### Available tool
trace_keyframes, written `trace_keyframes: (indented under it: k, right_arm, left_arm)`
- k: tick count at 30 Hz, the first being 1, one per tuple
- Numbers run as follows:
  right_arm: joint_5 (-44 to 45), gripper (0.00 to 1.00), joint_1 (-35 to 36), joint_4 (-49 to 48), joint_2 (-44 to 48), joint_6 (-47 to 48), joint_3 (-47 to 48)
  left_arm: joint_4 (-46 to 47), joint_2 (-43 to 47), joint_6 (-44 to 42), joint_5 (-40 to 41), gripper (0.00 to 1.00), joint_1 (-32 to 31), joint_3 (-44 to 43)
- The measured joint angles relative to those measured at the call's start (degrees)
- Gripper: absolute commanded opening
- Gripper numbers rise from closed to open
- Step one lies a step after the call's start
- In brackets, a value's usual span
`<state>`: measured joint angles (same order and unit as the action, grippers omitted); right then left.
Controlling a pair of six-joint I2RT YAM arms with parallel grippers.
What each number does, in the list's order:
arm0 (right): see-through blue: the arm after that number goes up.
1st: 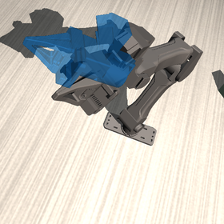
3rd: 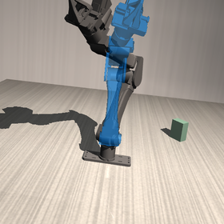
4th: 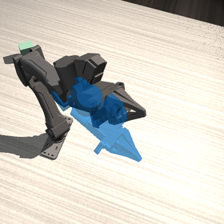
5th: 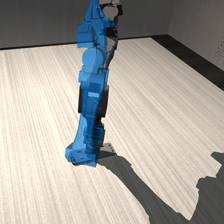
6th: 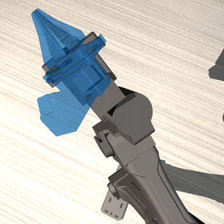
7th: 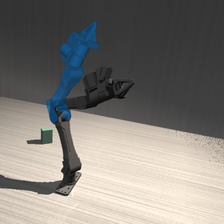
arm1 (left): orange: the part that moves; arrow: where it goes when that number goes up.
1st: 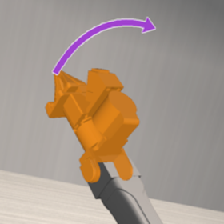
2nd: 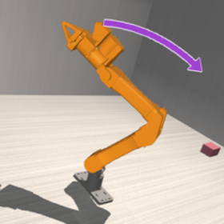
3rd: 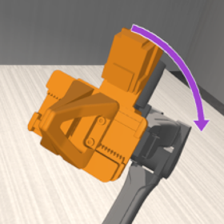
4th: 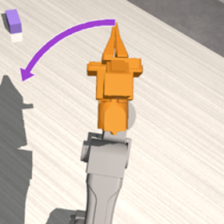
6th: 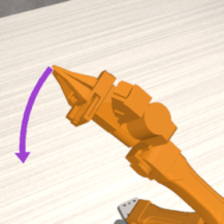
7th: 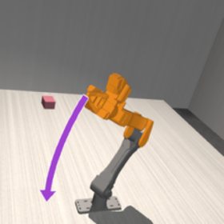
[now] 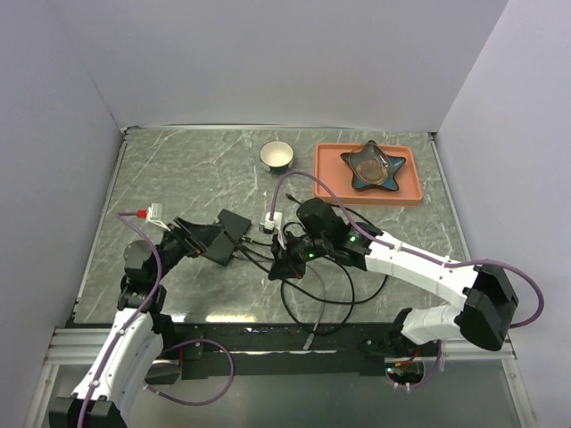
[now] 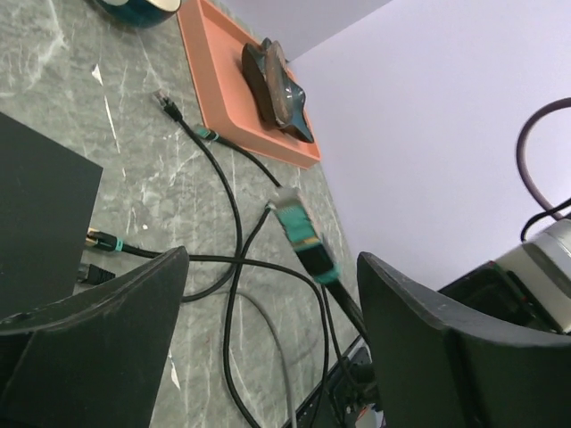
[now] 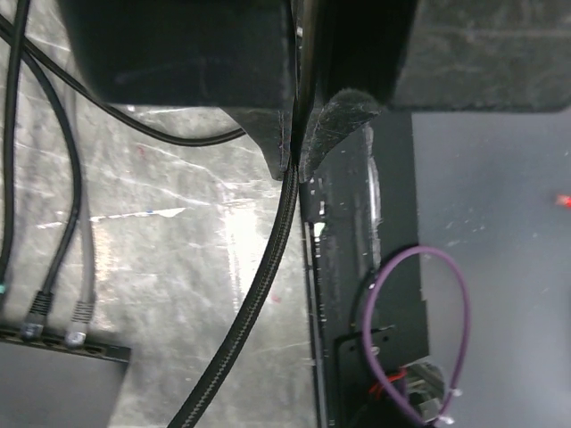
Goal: Insert the plug into the switch port
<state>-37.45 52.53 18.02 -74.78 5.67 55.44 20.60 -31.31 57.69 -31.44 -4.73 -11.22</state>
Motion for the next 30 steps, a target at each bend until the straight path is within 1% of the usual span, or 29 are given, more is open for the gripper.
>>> trace_keyframes:
  k: [3,7,8,10,11,13,14,16,17,20,21,24,25,26,27,29,30]
  right_arm:
    - [-0.59,0.00,0.61,0.50,0.33,0.39,0.00]
    - [-1.03,0.00,1.33,1.40,0.33,1.07,0.00]
    - [-1.01,0.00,1.51,1.66,0.33,1.27,0.00]
    - [-0.98,0.00,1.66,2.27,0.33,1.51,0.00]
    - [-0.96,0.00,1.70,2.51,0.33,1.55,0.00]
    - [-0.92,0.00,1.70,2.80,0.33,1.68,0.00]
    - [-0.92,0.00,1.70,2.89,0.33,1.73,0.00]
    - [-0.74,0.00,1.73,3.21,0.33,1.92,0.00]
    - [-0.50,0.00,1.73,3.34,0.33,1.97,0.00]
    - [0.50,0.00,1.81,3.61,0.33,2.47,0.00]
    - [0.81,0.05,1.86,3.63,0.33,2.60,0.00]
    - [1.51,0.16,1.97,3.67,0.33,2.80,0.00]
    - [1.70,0.21,1.99,3.65,0.33,2.75,0.00]
    - [2.03,0.24,1.99,3.63,0.42,2.78,0.00]
    - [2.32,0.31,1.99,3.56,0.55,2.86,-0.02]
    - [2.84,0.39,1.99,3.10,1.22,2.62,-0.02]
    - [3.13,0.47,1.99,2.73,1.81,2.54,-0.02]
  left_arm:
    - [1.09,-0.55,0.96,-0.37,0.70,0.00,0.87]
    - [1.31,0.02,1.55,-0.22,0.62,0.00,0.98]
    - [1.09,0.37,1.53,-0.17,0.56,0.00,0.98]
    - [0.90,1.20,1.60,0.00,0.48,0.00,0.98]
    - [0.90,1.64,1.62,0.15,0.39,0.00,0.98]
    - [0.92,2.25,1.64,0.31,0.31,0.00,0.98]
    - [0.94,2.36,1.68,0.35,0.22,0.00,0.98]
    - [0.96,2.43,1.88,0.44,0.12,0.00,0.98]
    - [0.98,2.38,2.08,0.42,0.01,0.00,0.98]
    - [0.98,2.32,2.58,0.24,0.01,-0.07,0.98]
    - [1.01,2.32,2.56,0.22,0.01,-0.07,0.98]
    - [0.94,2.34,2.56,0.26,0.01,-0.07,0.98]
    - [0.94,2.34,2.49,0.31,0.01,-0.07,0.98]
    - [0.92,2.34,2.43,0.37,0.01,-0.07,0.98]
    - [0.90,2.36,2.32,0.48,0.01,-0.07,0.98]
    - [0.48,2.67,1.68,0.72,0.01,-0.07,0.98]
    - [0.02,2.80,1.46,0.85,0.01,-0.07,0.98]
